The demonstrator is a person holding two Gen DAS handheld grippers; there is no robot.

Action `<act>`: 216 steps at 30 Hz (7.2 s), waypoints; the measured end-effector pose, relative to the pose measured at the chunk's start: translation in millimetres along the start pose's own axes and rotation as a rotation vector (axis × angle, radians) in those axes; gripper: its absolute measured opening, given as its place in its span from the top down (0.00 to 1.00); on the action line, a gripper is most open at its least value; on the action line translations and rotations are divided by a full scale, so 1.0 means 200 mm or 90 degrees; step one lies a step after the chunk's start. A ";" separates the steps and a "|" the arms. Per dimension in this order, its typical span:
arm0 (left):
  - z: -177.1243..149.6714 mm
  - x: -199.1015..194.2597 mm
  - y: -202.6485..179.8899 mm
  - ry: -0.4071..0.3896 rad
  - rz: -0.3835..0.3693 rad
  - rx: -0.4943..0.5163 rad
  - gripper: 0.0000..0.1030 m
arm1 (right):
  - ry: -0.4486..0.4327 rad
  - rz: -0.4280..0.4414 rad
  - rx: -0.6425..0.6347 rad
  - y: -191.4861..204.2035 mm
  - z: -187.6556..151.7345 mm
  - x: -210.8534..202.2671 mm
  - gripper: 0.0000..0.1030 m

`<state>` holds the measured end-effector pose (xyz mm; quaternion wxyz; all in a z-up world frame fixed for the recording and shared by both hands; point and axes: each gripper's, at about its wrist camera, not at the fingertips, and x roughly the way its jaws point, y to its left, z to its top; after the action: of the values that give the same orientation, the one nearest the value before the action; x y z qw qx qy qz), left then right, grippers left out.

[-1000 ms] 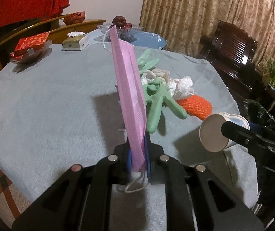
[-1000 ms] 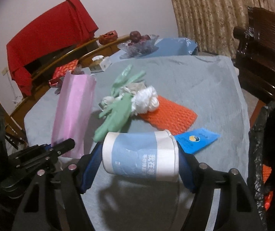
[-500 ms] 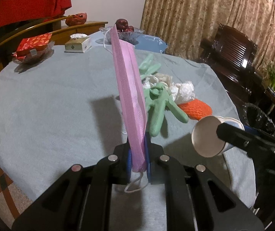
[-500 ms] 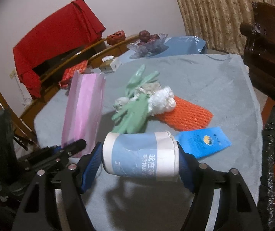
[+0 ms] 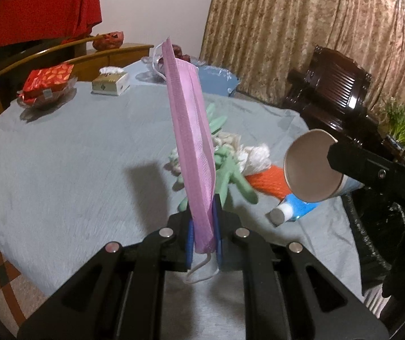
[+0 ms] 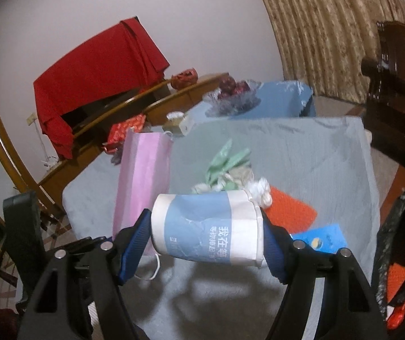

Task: Collect trash
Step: 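Carry the mask and cup over the bin and open both tools to drop them, then move both open tools back over the table toward the gloves and net, then grasp the white tissues with the right tool while the left tool grasps the green glove, then carry the glove and tissues over the bin and open both tools to drop them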

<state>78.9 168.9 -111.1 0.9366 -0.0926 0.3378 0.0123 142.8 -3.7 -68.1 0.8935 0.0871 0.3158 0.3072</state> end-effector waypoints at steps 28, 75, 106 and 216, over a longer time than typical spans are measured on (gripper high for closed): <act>0.09 -0.08 -0.77 -0.026 -0.166 0.114 0.89 | -0.084 -0.211 0.025 -0.49 -0.01 -0.69 0.31; 0.00 0.05 -0.99 -0.007 -0.187 0.186 0.14 | -0.082 -0.347 0.122 -0.90 -0.23 -0.86 0.06; 0.04 0.29 0.01 0.001 0.038 0.052 0.15 | 0.016 -0.181 -0.022 -0.33 -0.04 0.23 0.06; 0.17 0.09 -0.24 -0.053 -0.023 0.001 0.95 | -0.020 -0.122 -0.009 -0.38 0.09 0.04 0.79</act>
<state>118.4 127.1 -89.9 0.9500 -0.0975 0.2966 -0.0007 195.9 -59.2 -85.2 0.9244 0.0547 0.3060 0.2211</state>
